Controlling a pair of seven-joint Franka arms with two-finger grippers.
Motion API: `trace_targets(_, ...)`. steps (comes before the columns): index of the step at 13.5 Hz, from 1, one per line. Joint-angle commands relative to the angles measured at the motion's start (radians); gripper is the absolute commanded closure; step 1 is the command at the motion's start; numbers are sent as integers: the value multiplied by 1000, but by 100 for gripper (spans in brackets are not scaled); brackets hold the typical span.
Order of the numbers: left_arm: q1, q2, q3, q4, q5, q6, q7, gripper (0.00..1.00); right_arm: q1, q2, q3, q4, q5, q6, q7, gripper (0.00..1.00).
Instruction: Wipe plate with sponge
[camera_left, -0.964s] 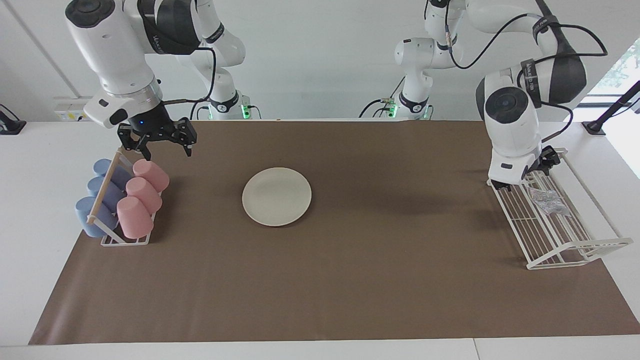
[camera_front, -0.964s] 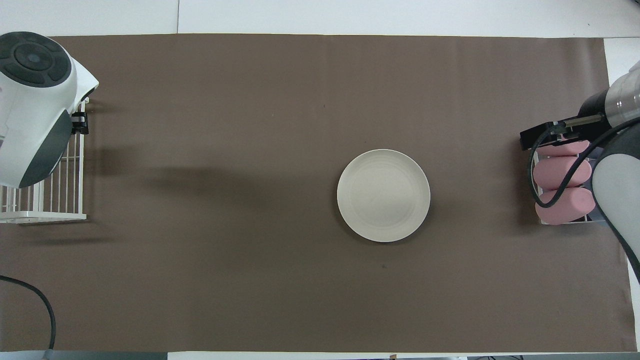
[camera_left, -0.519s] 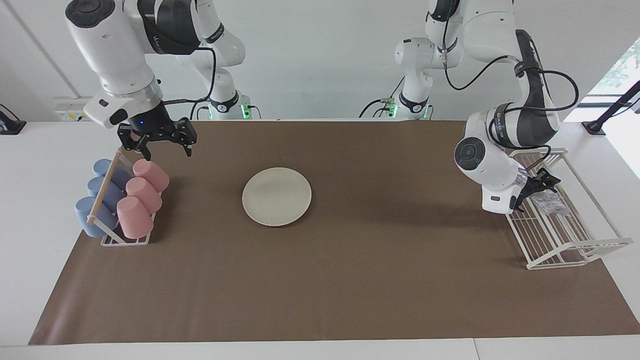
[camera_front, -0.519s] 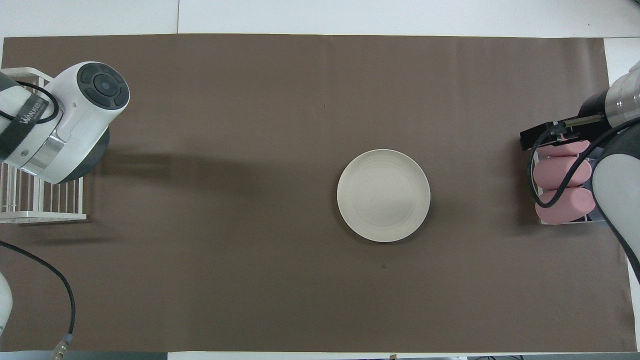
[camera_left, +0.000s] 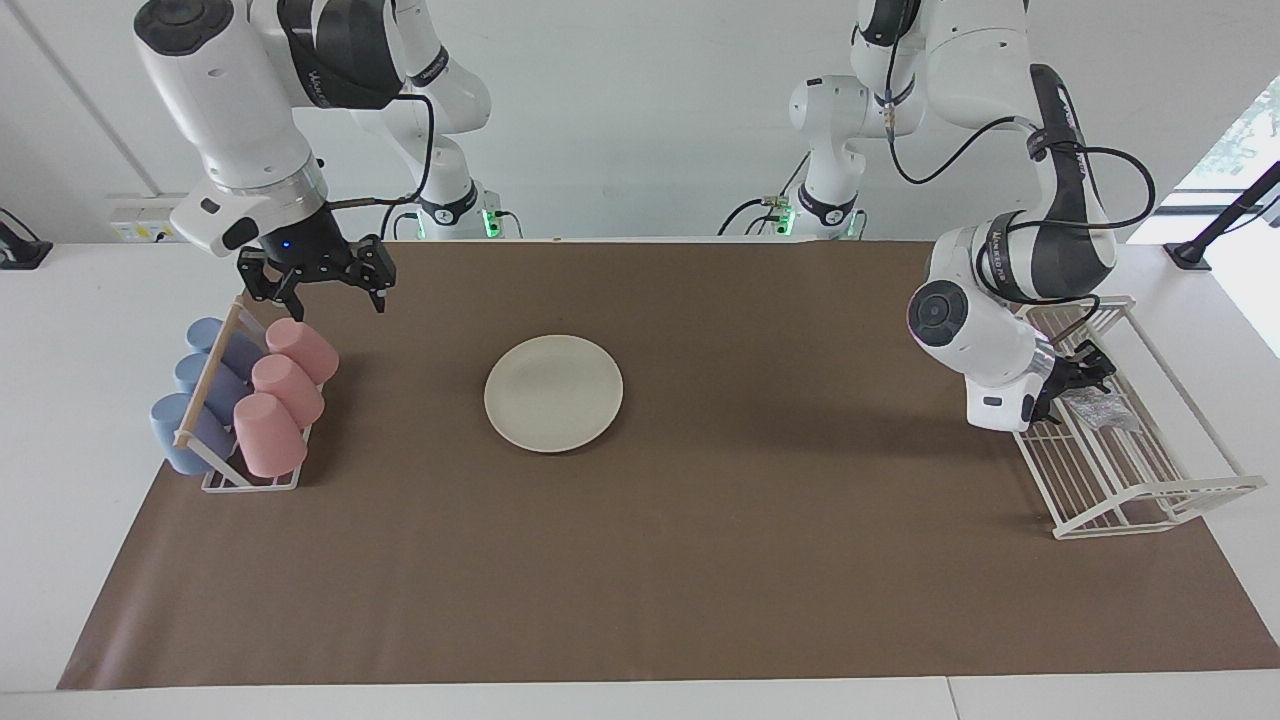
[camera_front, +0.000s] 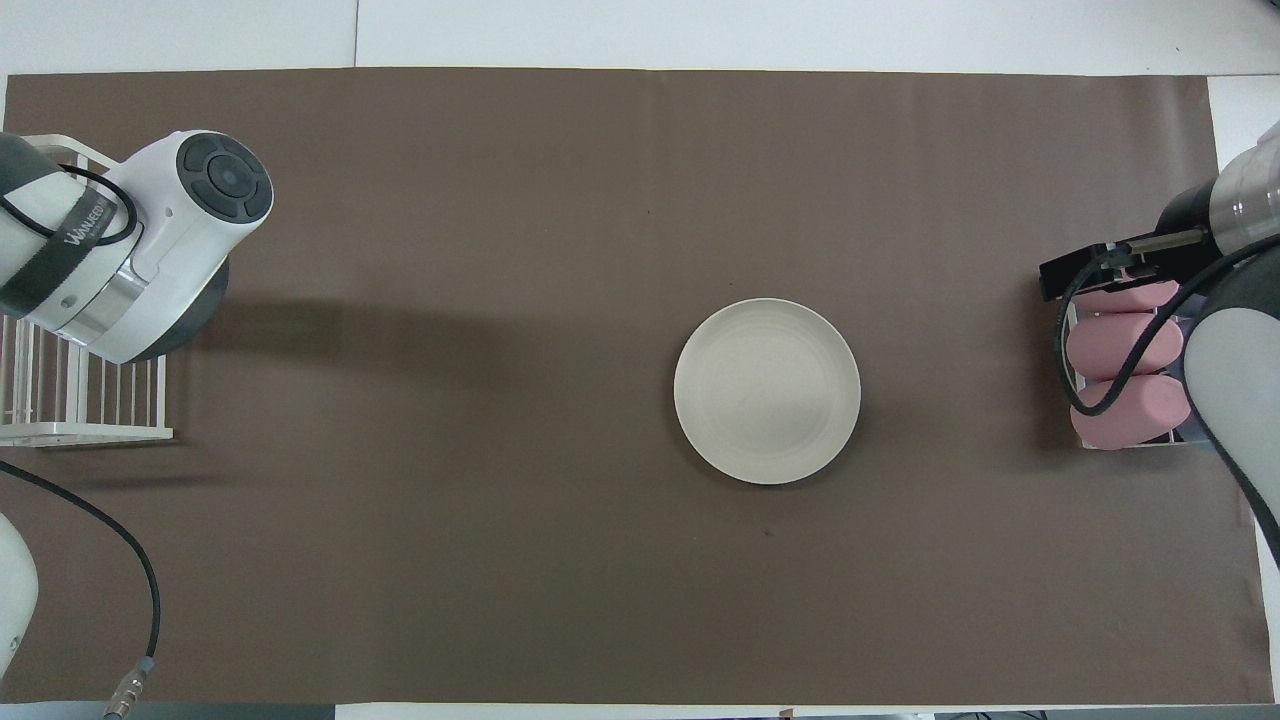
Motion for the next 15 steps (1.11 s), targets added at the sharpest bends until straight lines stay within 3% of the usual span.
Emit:
trace_targets(1,-2,-7,2,4,16,-2,-12,100,-4,-13,12,-8,-15,-1,12,0)
trace_targets(7,-2,-25,-1,69,-68,-4,21,100,-4,-12,12,-2,-14,-18,29,0)
trace_targets(12,-14,-33,-26,276,-422,-193,98,100,20,-9,17,31,-20,-104,113,0)
trace_targets(15,-6,-59,-29,358,-713,-275,115,100,60,-9,23,33,-4,-90,402,0)
